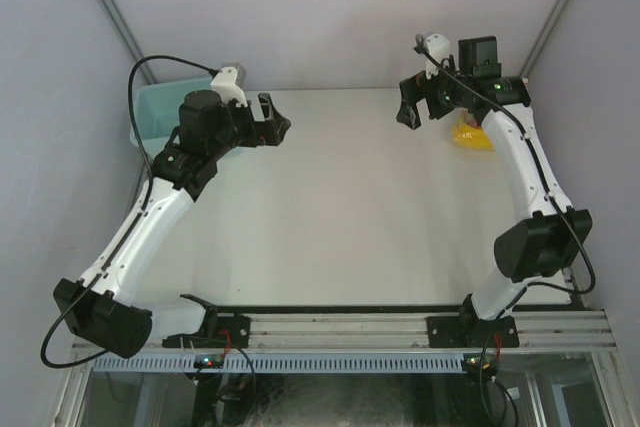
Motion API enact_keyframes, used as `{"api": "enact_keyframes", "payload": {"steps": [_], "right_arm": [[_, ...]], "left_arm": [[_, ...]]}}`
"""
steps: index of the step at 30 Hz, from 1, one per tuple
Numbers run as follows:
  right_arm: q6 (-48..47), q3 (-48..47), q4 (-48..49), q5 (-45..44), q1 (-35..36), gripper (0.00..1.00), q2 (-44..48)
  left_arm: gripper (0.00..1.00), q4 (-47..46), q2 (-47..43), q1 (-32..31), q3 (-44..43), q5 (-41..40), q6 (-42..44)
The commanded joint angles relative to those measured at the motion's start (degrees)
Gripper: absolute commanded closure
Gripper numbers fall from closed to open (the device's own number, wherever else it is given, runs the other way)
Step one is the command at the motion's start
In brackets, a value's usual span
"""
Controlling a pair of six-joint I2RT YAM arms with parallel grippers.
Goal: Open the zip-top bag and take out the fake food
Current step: Move the zipper food storage bag to the center of the board.
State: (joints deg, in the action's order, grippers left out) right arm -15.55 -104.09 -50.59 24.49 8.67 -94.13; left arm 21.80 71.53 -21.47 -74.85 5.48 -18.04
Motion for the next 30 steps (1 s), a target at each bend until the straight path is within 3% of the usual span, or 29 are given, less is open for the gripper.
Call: {"api": "enact_keyframes", "payload": {"steps": [1, 6, 13, 21, 30], "right_arm": [[-0.30, -4.77, 3.44, 3.93, -3.21, 0.00, -3.47], [-2.78, -6.23, 5.47, 2.85, -5.33, 0.00, -7.17], [-1.60, -9.90, 7.31, -8.93, -7.93, 0.00, -11.91], [7.48, -11.72, 9.66, -16.45, -13.53, 0.00, -17.10], [14.20, -19.26, 12.64, -30.81, -11.92, 0.01, -30.72]], "left_arm": [[0.00, -7.10, -3.64, -0.70, 2.77, -4.55, -1.17], [0.00, -9.35, -5.53, -0.92, 5.11, -6.76, -2.46], [0.00, -14.52, -6.85, -1.02, 9.15, -8.16, -5.78], [0.02, -18.45, -2.66, -0.98, 8.81, -4.42, -13.45], [0.02, -17.74, -4.64, -0.76, 11.16, -6.80, -14.02]]}}
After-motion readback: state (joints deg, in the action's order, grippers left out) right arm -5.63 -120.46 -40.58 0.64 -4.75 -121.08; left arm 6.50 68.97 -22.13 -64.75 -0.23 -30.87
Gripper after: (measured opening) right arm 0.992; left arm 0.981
